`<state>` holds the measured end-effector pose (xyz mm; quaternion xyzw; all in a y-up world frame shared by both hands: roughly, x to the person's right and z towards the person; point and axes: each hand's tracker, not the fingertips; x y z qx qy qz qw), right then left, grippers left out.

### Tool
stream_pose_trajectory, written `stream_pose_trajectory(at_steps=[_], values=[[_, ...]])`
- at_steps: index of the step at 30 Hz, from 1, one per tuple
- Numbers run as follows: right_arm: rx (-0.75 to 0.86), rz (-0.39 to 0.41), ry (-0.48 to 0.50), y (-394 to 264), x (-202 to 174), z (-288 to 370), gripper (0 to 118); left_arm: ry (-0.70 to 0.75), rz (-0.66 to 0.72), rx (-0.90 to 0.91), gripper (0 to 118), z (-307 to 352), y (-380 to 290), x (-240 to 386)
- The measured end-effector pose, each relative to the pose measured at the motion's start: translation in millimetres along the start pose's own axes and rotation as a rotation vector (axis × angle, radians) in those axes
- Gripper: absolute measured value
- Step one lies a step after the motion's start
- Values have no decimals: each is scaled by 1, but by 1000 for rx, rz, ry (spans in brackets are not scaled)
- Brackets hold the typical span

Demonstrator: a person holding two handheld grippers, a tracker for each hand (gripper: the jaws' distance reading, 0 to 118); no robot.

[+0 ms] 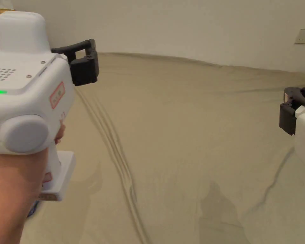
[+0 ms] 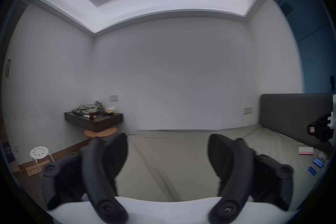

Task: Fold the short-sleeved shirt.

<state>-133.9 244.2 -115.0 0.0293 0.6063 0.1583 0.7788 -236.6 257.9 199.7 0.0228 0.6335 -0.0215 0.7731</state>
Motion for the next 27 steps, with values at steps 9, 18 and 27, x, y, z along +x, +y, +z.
stream_pose_trajectory(at_steps=[9,18,27], values=[[86,39,-16,-22,2,42,0,-102,-105,52,0,48,-26,119],[87,-28,-43,-44,8,46,0,-115,-35,6,0,62,-42,121],[101,-43,-36,-42,-3,53,0,-68,-163,40,0,75,-43,130]])
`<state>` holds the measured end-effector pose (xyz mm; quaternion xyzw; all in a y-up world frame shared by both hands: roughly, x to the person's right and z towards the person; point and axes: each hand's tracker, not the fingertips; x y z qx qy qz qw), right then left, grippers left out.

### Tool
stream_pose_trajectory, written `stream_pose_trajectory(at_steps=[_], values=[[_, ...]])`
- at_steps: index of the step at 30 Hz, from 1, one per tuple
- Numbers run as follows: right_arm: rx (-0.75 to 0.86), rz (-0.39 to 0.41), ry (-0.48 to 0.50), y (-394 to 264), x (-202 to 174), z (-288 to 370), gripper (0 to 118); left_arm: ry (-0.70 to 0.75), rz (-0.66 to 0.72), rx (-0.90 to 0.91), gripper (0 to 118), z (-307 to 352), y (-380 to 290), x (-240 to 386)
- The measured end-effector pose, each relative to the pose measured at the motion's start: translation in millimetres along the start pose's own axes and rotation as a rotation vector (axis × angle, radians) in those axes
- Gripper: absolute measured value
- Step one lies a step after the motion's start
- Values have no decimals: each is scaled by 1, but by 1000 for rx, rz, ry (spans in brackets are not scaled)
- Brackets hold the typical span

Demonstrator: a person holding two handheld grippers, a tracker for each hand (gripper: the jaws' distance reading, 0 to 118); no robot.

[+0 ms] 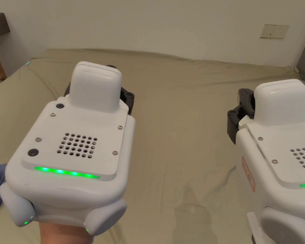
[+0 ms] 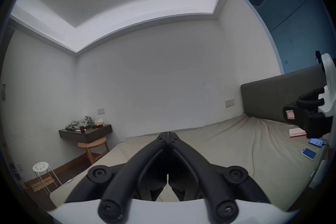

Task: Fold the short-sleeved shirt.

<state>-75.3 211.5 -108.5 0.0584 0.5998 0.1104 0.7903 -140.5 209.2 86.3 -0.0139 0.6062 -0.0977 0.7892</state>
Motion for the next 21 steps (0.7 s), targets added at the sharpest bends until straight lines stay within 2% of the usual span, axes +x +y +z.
stream_pose_trajectory(at_steps=[10,21], values=[[-5,14,9,-1,-3,6,0,-26,70,-13,0,2,0,1],[7,14,11,5,-11,7,0,-22,51,-10,0,2,1,0]])
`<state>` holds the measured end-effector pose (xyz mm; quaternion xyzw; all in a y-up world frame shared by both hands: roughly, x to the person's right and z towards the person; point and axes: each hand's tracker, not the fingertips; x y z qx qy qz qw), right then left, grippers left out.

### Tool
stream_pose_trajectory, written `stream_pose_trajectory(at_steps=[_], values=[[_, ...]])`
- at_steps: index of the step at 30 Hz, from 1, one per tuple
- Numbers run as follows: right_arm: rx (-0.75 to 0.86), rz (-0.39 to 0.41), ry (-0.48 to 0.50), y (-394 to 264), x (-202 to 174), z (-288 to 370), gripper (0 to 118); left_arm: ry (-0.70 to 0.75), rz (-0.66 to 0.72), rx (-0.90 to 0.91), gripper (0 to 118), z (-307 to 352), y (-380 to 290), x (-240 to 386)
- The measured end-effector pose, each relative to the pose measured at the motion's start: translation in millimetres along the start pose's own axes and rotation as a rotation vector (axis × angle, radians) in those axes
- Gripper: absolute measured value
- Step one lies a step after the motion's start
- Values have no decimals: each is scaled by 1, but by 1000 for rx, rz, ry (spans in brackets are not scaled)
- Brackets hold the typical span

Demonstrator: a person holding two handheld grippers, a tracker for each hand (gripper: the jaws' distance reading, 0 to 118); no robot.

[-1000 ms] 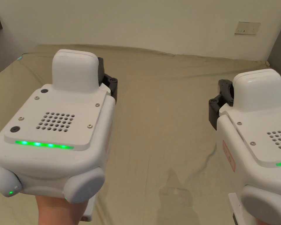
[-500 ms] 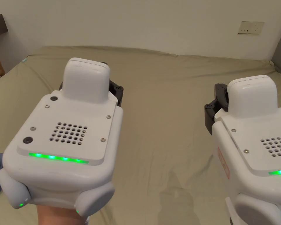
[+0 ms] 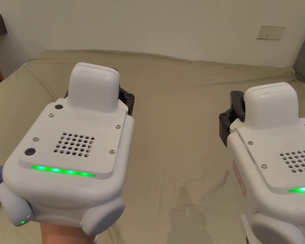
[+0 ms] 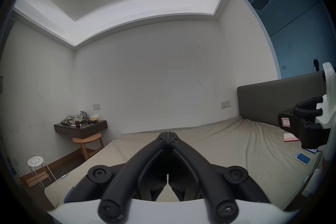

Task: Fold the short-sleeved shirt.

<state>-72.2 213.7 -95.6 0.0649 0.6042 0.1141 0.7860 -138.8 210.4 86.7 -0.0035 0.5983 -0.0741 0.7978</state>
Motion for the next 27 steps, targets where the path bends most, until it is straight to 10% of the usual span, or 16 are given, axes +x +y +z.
stream_pose_trajectory(at_steps=[27], values=[[3,-9,-5,-8,13,-3,0,-33,-17,-4,0,0,1,10]])
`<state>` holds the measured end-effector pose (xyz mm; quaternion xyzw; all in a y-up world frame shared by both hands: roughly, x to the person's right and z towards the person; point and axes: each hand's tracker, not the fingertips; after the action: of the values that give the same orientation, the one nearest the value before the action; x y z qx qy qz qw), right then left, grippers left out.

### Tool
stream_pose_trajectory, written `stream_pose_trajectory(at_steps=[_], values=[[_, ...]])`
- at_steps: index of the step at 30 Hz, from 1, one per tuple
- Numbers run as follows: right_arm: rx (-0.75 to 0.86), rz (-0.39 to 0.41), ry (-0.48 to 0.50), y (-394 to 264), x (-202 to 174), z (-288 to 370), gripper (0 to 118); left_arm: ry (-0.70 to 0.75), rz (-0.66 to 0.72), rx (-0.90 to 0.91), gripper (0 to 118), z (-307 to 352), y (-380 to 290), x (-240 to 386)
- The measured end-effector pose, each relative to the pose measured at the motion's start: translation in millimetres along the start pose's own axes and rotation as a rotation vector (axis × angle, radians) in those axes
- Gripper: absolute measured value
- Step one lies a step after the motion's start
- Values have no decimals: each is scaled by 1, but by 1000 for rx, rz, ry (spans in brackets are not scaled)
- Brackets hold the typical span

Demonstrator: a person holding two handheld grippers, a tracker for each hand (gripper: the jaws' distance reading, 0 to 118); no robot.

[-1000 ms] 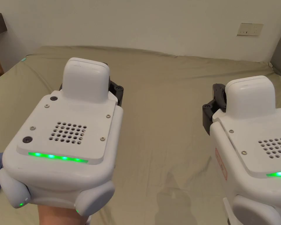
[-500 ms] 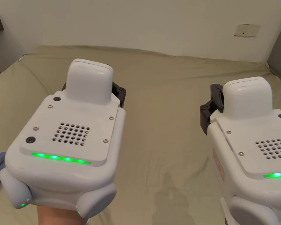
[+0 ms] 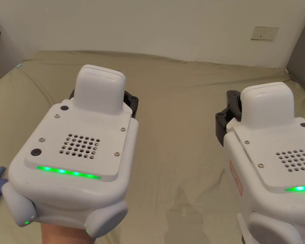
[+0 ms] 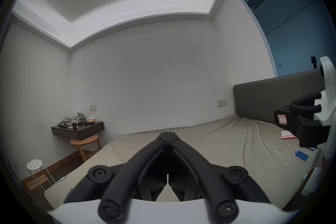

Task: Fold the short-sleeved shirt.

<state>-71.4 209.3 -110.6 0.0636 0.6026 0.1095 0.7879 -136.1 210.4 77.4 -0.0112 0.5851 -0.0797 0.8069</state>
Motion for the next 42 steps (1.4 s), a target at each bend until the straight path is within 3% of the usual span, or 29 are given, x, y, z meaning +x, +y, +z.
stream_pose_trajectory(at_steps=[2,3,4,5,7,8,9,16,22,25,29,42], values=[[-1,-1,-1,-1,1,0,0,1,1,1,1,0,1,0],[-1,-1,-3,0,0,0,0,9,0,3,7,0,1,0],[-1,-1,-2,-1,1,0,8,6,-3,1,16,0,1,0],[0,-3,0,-1,2,0,24,6,-7,-3,31,0,1,0],[-8,-18,14,-2,3,-1,69,-1,-11,-20,86,-3,-1,0],[-18,-33,34,-2,4,-1,92,-12,-9,-40,105,-4,-2,-1],[-21,-43,48,-3,5,-1,114,-16,-2,-51,116,-4,-3,-1],[9,-4,-19,1,6,2,118,31,49,-49,117,-7,-5,-4],[-42,-170,22,14,18,-1,118,41,71,-49,117,-5,-5,-11],[-161,-225,-26,26,18,-3,118,33,65,-47,117,-5,-3,-11],[-286,-307,-2,45,17,-2,118,26,36,-28,117,-3,-4,-8],[-264,-295,7,37,26,-6,118,20,31,-25,117,-2,-3,-6]])
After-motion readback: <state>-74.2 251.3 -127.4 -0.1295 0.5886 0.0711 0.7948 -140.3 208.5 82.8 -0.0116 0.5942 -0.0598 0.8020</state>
